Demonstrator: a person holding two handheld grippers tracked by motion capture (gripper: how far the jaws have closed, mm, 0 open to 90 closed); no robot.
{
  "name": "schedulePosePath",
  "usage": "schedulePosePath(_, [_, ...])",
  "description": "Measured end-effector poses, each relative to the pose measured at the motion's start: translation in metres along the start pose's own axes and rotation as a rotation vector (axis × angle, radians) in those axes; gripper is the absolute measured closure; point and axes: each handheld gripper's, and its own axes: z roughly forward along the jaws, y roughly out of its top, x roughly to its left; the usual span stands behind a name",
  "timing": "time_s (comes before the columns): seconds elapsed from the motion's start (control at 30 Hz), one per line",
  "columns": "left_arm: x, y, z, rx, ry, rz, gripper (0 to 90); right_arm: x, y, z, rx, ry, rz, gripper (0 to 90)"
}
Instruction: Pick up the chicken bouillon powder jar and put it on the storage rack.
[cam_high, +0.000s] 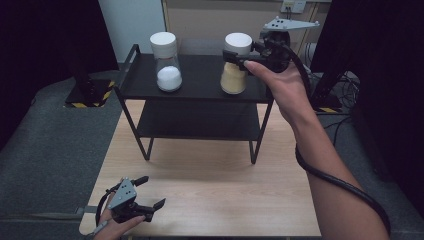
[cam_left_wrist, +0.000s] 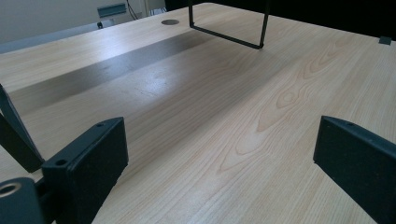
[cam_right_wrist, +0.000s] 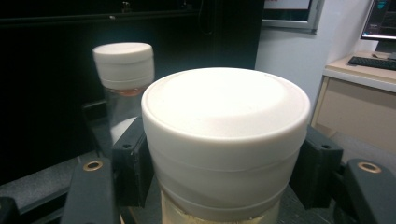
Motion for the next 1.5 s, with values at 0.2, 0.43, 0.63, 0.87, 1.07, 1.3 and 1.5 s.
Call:
schedulePosePath(0.2, [0.001,0.000,0.001,0.001,-0.002,0.002,2.1,-0.004,0.000,0.007,0.017,-0.011,0.002,34.6])
schedulePosePath(0.43, [0.002,0.000,0.000,0.005,-0.006,0.002,2.4,-0.004,0.003,0.009,0.043,-0.015,0.001,34.6])
schedulePosePath(0.63, [0.001,0.001,0.000,0.004,0.001,0.006,2.2,-0.003,0.004,0.009,0.051,-0.024,0.005,34.4])
schedulePosePath(0.87, [-0.001,0.002,-0.002,-0.004,0.009,0.008,2.3,-0.002,0.002,0.008,0.045,-0.029,0.014,34.3])
schedulePosePath(1.07, [-0.002,0.003,-0.004,-0.010,0.018,0.017,2.3,-0.002,0.002,0.009,0.046,-0.032,0.014,34.1])
schedulePosePath(1.3, [-0.003,0.003,-0.006,-0.022,0.028,0.017,2.4,-0.001,0.001,0.007,0.050,-0.038,0.018,18.1])
schedulePosePath(1.5, [-0.003,0.004,-0.006,-0.020,0.027,0.018,2.4,0.003,0.005,0.000,0.070,-0.053,0.012,6.0])
